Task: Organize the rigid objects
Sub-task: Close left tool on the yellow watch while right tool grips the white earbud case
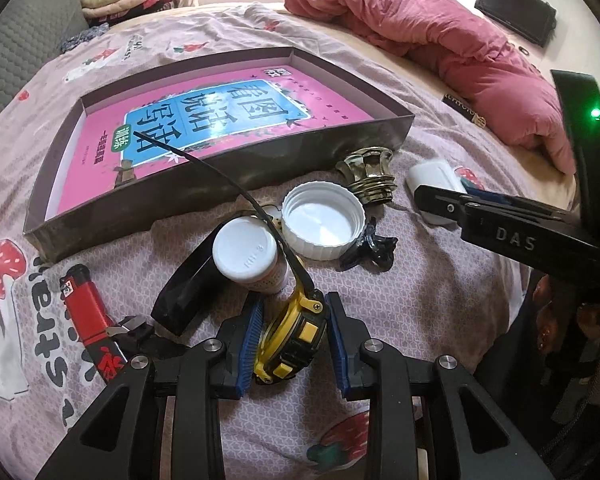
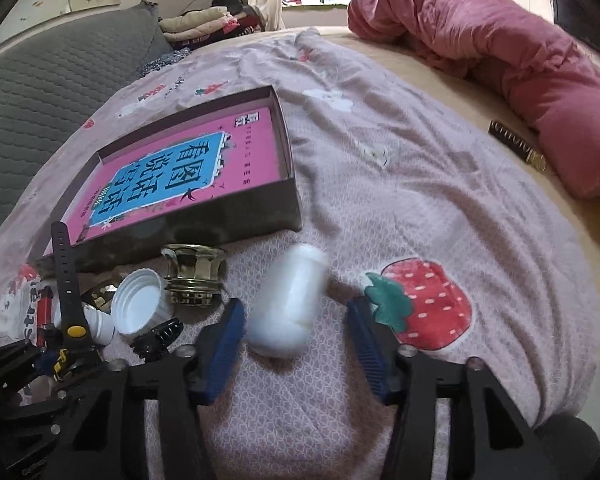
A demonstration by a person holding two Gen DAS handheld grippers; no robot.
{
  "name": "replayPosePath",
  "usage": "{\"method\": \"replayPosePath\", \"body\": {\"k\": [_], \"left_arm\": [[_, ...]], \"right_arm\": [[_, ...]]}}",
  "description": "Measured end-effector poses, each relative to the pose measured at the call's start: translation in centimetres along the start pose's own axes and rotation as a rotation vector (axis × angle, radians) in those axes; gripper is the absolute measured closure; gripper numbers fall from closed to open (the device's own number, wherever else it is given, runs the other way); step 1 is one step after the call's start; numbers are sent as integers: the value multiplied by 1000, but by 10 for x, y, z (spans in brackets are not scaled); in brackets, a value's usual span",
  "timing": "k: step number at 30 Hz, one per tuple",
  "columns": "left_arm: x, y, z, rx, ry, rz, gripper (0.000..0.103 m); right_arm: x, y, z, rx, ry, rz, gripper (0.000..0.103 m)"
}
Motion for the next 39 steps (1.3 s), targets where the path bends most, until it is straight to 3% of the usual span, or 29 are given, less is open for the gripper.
{"method": "replayPosePath", "body": {"k": [11,16,19,23,25,31,39], "left_arm": [[8,5,1,11,43,53,71],[13,7,0,22,74,97,71],[14,8,0,24,74,104,71],[16,8,0,29,73,121,71],[17,8,0,34,84,140,71],[21,8,1,47,100,166,74],[22,-4,3,79,102,149,82]], "right_arm": [[-2,13,7,2,27,127,60],[3,26,6,-30,69,228,59],[-4,27,5,-31,4,178,59],[-33,30,-5,-14,-246,-35,58],[-39,31,-7,-7,-298,-78,58],[-18,22,1,-2,-142,67,59],[-17,1,7,53,-109,122,59]]}}
Point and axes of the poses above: each gripper's, at about its wrist camera, not at the fingertips, and y roughly the way its jaws point, x to its right, z to its top, the point moved 5 cm from there along y, roughly the way its jaws point, and after that the axes turned 6 degrees about z, right-handed, at the moved point
